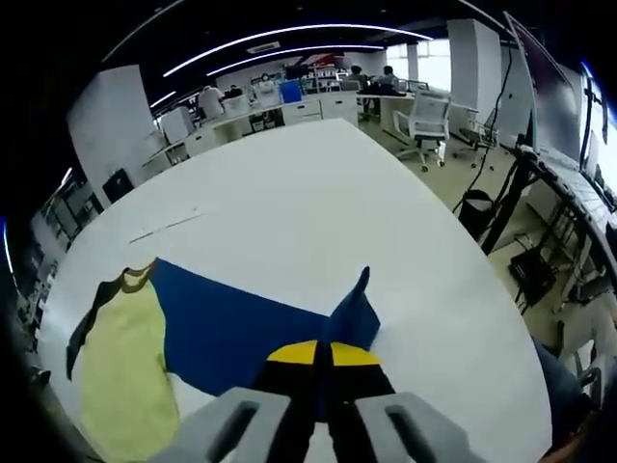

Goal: Fold the garment on the visible template until the final outline fits inside the template.

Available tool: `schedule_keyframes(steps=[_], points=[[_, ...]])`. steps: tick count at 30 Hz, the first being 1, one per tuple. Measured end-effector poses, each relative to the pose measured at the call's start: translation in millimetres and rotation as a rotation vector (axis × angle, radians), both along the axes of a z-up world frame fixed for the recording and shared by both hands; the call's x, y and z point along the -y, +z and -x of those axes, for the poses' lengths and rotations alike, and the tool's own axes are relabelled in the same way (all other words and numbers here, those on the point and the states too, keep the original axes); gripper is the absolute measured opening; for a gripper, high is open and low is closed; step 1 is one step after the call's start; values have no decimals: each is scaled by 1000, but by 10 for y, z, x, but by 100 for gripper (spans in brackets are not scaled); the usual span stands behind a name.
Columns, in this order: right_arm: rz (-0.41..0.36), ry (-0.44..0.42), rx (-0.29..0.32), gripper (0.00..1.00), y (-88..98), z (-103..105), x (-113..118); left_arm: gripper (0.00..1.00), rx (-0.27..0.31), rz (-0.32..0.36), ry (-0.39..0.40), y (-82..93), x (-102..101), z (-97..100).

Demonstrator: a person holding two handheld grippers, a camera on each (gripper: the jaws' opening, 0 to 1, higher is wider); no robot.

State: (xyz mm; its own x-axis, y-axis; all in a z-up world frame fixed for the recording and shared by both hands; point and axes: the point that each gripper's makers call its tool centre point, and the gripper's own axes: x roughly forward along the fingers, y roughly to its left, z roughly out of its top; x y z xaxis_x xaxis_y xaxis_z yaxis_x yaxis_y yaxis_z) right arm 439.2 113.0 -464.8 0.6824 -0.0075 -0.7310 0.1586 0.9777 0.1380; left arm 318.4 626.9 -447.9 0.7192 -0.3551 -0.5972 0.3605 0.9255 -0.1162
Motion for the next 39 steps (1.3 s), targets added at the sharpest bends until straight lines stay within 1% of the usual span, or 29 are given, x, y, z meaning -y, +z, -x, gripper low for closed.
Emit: schedule_keyframes(steps=[6, 12, 14, 15, 17, 24, 30, 37, 39], points=[[-12, 39, 12, 0, 27, -89, -191, 99, -1, -2, 9, 4, -23, -5], [-26, 72, 20, 0, 36, -187, -323, 99, -5, -1, 11, -3, -35, 4], [-29, 78, 23, 0, 37, -215, -355, 99, -8, 19, 14, -1, -24, 6], [-32, 85, 24, 0, 36, -236, -380, 99, -9, 45, 17, 8, -8, 5], [-36, 91, 28, 0, 41, -257, -419, 99, -8, 54, 21, 15, -6, 0], [-40, 134, 38, 0, 47, -359, -578, 99, -10, 45, 12, 6, -12, -2], [-43, 159, 39, 0, 52, -415, -695, 99, -12, 21, 2, 0, -22, 10], [-51, 197, 47, 0, 91, -491, -900, 99, -10, 23, -1, 11, -10, 10], [-52, 219, 47, 0, 92, -528, -997, 99, -11, 25, 1, 10, -9, 8]])
